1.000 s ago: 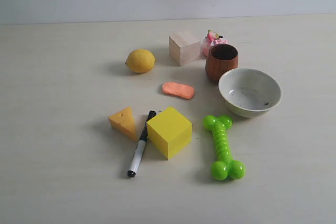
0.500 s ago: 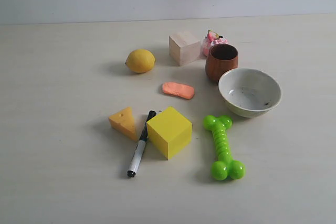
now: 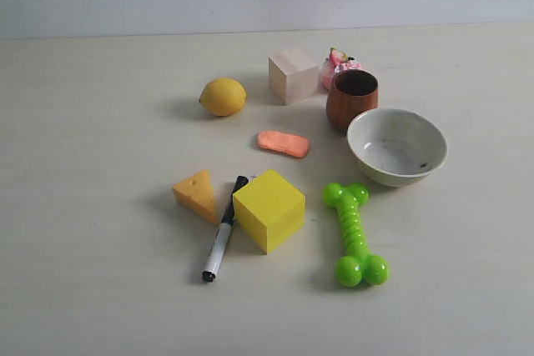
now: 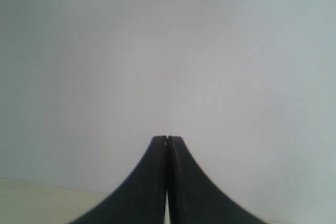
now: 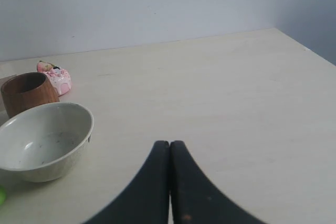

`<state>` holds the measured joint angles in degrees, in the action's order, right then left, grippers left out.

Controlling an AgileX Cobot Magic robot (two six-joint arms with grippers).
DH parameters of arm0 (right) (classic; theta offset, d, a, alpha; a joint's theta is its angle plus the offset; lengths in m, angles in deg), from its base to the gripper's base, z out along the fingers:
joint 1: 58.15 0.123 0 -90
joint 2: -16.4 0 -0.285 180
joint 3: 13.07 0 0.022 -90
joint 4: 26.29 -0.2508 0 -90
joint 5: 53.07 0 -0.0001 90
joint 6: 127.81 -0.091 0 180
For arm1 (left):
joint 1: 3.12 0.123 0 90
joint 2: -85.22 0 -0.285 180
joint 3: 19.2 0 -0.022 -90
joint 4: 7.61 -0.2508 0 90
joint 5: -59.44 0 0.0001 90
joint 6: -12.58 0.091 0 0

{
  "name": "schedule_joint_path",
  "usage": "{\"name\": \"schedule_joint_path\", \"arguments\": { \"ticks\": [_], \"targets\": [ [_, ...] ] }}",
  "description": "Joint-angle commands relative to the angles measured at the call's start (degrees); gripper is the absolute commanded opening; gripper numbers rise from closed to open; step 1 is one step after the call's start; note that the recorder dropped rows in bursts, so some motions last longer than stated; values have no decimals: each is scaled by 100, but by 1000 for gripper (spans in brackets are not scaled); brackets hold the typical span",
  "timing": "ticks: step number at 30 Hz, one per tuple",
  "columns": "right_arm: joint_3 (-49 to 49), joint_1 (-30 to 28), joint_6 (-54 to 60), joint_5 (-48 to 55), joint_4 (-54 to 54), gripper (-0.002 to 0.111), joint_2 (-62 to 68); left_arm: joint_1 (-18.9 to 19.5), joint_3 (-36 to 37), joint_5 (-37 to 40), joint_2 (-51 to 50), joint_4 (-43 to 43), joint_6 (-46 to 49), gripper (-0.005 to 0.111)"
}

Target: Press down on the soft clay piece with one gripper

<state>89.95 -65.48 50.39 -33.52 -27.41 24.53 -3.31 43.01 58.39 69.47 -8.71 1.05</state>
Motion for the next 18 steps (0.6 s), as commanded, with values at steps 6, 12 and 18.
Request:
{"name": "schedule_joint_path", "arguments": {
  "ticks": [6,12,18],
  "targets": [
    [-23,-31,12,-34,-4,0,-35,-585,-2439,1817,-2161,27,896,0],
    [-23,-31,12,-34,-4,0,-35,-1657,-3382,2620,-3488,569,1738,0],
    [-23,-31,12,-34,-4,0,-35,-2822,-3768,2646,-4688,1019,2659,0]
  ]
}}
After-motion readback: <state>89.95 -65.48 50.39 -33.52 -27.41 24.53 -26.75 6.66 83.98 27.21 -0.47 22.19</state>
